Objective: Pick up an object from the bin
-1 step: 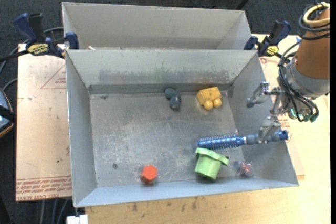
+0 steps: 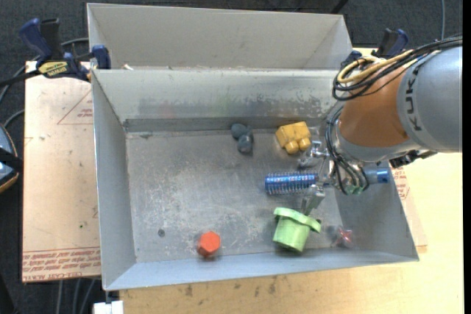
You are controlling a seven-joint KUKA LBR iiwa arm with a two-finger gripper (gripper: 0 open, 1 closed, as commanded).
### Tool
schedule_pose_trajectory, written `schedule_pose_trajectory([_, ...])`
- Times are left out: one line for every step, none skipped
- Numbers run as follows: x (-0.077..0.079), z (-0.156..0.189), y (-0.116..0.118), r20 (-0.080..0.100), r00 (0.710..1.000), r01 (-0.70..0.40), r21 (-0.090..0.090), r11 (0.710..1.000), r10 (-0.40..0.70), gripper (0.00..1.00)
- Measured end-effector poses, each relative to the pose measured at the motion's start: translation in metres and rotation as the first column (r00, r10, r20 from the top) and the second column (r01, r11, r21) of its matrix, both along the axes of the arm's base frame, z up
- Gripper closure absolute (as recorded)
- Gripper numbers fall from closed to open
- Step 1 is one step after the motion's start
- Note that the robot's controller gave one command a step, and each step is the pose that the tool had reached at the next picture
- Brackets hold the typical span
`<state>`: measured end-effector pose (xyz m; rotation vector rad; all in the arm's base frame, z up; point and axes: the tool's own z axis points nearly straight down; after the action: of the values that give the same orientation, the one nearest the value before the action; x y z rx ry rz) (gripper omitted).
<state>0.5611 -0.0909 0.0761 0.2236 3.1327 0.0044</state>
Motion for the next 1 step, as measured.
schedule_pose_trajectory([-0.0001, 0.0027, -0.0014, 0.000, 1.000, 0.000, -0.002, 1.000, 0.000, 1.00])
